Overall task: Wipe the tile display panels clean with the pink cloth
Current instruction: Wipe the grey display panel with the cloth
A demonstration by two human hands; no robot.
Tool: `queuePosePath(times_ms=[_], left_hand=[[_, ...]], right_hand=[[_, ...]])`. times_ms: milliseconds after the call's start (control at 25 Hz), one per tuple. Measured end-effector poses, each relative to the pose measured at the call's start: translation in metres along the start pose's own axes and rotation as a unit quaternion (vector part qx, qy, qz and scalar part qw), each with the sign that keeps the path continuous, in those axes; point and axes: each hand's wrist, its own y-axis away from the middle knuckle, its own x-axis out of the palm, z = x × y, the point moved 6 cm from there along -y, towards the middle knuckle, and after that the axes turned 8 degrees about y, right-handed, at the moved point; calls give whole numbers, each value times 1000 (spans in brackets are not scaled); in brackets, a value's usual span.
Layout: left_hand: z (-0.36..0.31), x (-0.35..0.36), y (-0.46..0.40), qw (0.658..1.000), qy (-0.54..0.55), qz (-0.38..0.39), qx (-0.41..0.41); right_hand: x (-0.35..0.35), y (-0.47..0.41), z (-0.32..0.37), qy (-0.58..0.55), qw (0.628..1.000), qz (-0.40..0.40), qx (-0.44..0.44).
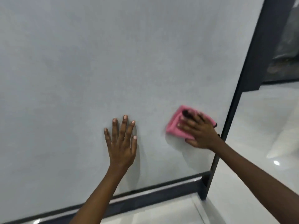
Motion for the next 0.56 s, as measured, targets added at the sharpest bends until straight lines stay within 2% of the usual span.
queuePosePath(times_ms=[80, 160, 200, 240, 320, 360, 400, 440, 480, 560], left_hand=[[-16, -18, -74, 999, 24, -32, 12], [-30, -43, -157, 997, 37, -69, 28], [-37, -56, -197, 995, 34, -87, 32], [-42, -68, -232, 994, 24, -99, 29], [-49, -83, -283, 994, -9, -111, 20], [-51, -86, -296, 993, -30, -112, 19], [-52, -86, -301, 992, -47, -114, 19], [-53, -84, -302, 991, -57, -118, 22], [-53, -82, -300, 990, -62, -123, 25], [-52, -79, -298, 989, -65, -132, 33]], right_hand=[[-48, -76, -63, -38, 985, -94, 139], [-87, -130, -104, -111, 941, -162, 275], [-96, -147, -106, -126, 932, -178, 291], [-98, -157, -98, -116, 945, -169, 254], [-84, -153, -71, -23, 991, -93, 92], [-79, -142, -74, 22, 997, -65, 35], [-83, -133, -96, 41, 996, -72, 28], [-92, -130, -129, 34, 992, -99, 75], [-105, -132, -172, 9, 977, -128, 173], [-141, -147, -257, -40, 903, -183, 387]])
